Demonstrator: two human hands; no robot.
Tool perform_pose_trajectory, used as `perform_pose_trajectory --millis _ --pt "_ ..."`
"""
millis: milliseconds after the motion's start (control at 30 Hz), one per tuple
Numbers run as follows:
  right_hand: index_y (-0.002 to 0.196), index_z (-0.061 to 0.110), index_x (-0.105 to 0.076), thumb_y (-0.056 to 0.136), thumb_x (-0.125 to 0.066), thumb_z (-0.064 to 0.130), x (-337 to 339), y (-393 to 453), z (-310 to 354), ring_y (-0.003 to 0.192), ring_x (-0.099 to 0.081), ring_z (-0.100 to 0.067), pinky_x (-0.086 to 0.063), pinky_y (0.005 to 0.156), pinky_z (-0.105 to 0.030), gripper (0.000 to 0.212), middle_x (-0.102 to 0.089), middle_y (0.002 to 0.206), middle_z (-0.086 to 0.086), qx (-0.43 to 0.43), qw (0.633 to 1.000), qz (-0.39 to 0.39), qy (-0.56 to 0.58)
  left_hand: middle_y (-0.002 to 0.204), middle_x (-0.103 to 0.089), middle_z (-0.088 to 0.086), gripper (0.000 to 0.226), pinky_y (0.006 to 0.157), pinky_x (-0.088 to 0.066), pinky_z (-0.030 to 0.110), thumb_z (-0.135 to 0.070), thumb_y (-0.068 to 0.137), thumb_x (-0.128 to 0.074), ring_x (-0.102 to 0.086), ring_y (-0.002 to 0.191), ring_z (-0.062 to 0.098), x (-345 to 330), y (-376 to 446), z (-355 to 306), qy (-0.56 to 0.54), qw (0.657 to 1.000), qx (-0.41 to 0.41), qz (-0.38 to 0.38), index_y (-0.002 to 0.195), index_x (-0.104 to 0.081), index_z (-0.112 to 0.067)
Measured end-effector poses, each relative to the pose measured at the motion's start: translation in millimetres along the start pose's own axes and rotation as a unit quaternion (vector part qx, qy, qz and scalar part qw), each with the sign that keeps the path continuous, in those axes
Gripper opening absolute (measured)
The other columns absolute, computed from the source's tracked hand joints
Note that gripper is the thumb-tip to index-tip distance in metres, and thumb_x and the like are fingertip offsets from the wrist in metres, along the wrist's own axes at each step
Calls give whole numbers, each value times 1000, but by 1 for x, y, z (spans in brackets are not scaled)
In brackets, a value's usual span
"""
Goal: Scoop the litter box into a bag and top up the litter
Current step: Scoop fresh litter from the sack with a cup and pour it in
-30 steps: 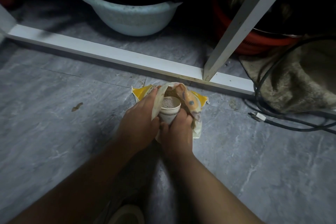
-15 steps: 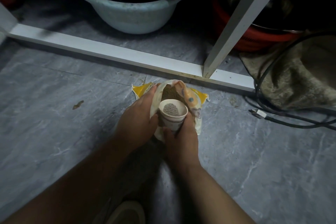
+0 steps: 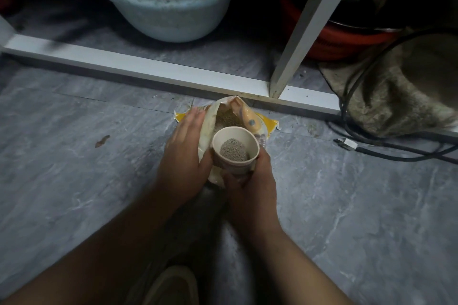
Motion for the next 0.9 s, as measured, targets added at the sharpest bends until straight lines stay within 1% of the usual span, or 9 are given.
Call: perform_pose_trajectory --millis 133,233,400,500,567,667,767,833,900 --pt "138 34 -43 79 -84 31 14 2 5 117 -56 2 -49 91 -15 72 -56 132 17 16 999 -23 35 163 -37 12 64 124 -25 42 -12 90 -60 -30 153 25 4 -5 -16 -5 996 -63 -57 152 -44 -6" --pt "132 39 -42 78 -84 26 22 4 8 116 -57 0 -49 90 -15 69 -57 130 16 34 998 -31 31 159 -42 15 53 125 -24 44 -4 91 -55 -32 152 29 1 -5 -31 -2 991 -122 -61 145 -53 -3" --pt "123 60 -33 76 -85 37 41 9 11 109 -56 8 -45 84 -9 74 -58 125 23 41 998 -39 32 161 -40 12 57 125 -25 48 -3 92 -49 -27 155 24 -11 -2 -53 -20 988 -144 -45 150 -46 -4" --pt "120 60 -31 75 -84 40 56 8 8 104 -48 16 -37 80 3 72 -51 116 32 57 997 -44 8 159 -43 12 58 125 -25 46 -2 90 -48 -30 154 25 -16 1 -70 -38 985 -161 -47 148 -47 -2" --pt "124 55 -37 75 -83 40 68 10 3 105 -49 16 -34 80 5 69 -47 114 35 65 997 -50 -1 158 -44 13 58 125 -24 44 -2 89 -48 -32 153 26 -22 3 -82 -45 983 -171 -43 147 -48 0" --pt "133 40 -41 77 -82 43 91 15 -5 113 -56 4 -35 81 3 70 -48 113 33 68 996 -50 -11 157 -46 14 58 123 -28 48 0 89 -49 -34 152 26 -36 5 -99 -66 980 -187 -35 147 -48 4" --pt "135 39 -39 76 -81 46 118 17 -18 99 -56 8 -43 81 -9 73 -52 112 32 73 996 -46 -35 157 -45 15 60 123 -29 49 3 88 -51 -33 152 26 -49 5 -121 -79 974 -212 -8 147 -46 5" --pt "135 41 -36 75 -80 50 137 15 -30 86 -62 -5 -48 73 -21 75 -55 113 25 62 995 -50 -61 157 -44 15 64 124 -28 48 4 85 -53 -32 153 26 -59 3 -138 -91 969 -228 19 148 -45 5" --pt "135 39 -35 76 -80 50 156 12 -41 90 -64 -12 -46 72 -20 75 -56 114 24 53 993 -58 -85 157 -44 16 67 124 -27 48 5 81 -55 -32 153 26 -71 -2 -154 -108 964 -241 45 148 -45 6"
Point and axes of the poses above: each hand's wrist, its own y-axis towards the middle knuckle, its own x-axis out of the back of the hand, z = x × y, the point moved 3 cm from there along y, towards the middle knuckle
